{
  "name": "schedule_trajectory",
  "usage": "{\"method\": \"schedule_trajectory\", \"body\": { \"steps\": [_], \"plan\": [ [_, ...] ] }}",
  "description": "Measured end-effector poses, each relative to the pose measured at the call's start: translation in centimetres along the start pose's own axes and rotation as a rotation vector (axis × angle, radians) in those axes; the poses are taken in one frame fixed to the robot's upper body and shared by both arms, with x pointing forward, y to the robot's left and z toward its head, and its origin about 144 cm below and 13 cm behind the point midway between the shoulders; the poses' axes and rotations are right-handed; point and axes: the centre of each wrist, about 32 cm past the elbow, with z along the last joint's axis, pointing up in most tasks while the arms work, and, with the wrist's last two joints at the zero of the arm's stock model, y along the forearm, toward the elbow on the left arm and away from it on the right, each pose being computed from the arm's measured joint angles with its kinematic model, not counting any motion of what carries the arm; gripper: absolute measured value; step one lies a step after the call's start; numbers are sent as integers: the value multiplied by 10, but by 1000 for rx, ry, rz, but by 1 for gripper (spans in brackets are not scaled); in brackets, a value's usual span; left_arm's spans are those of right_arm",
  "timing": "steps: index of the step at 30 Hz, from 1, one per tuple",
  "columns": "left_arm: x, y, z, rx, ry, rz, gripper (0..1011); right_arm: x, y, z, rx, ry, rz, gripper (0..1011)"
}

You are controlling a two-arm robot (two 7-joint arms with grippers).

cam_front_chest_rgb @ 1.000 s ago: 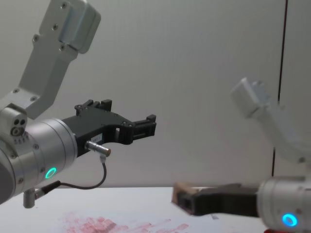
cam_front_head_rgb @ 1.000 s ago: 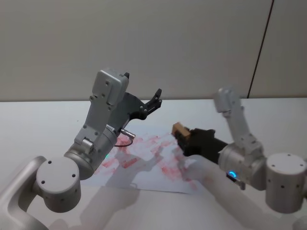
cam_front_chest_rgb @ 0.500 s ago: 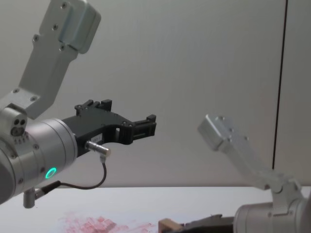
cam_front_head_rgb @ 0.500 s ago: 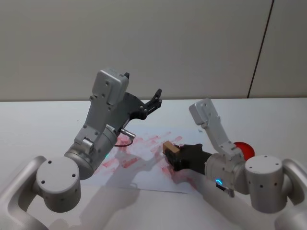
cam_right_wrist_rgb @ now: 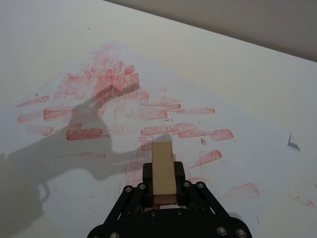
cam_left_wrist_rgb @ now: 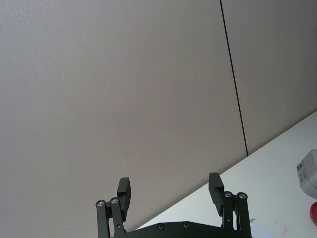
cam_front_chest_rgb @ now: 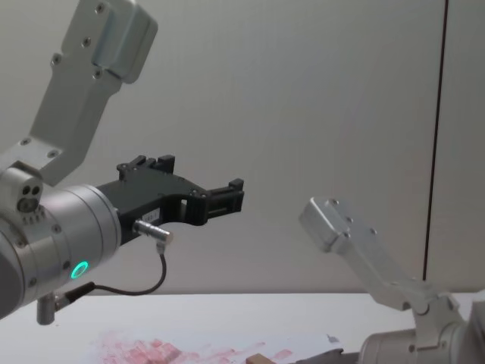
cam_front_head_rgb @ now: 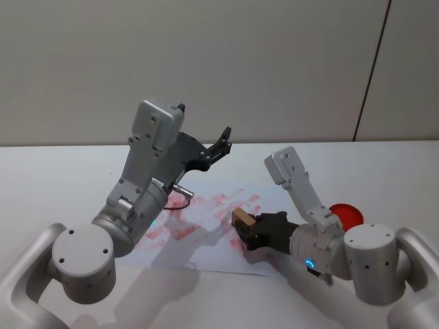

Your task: Use the one hand to pick up the stamp and affix it onto the A4 paper.

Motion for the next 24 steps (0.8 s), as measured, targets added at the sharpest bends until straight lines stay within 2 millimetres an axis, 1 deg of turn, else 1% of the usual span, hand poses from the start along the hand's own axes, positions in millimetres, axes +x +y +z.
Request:
{"method": "schedule_trajectory", "body": {
  "steps": [11, 17, 22, 24],
  "plan": [
    [0, 0, 0, 0, 0, 0, 1002, 0, 2, -2, -12, 10, 0, 220],
    [0, 0, 0, 0, 0, 0, 1001, 0, 0, -2, 21, 28, 0, 221],
    [0, 0, 0, 0, 0, 0, 1001, 2, -5, 8, 89, 39, 0, 221],
    [0, 0, 0, 0, 0, 0, 1001, 4, -12, 15, 143, 48, -8, 221]
  ]
}}
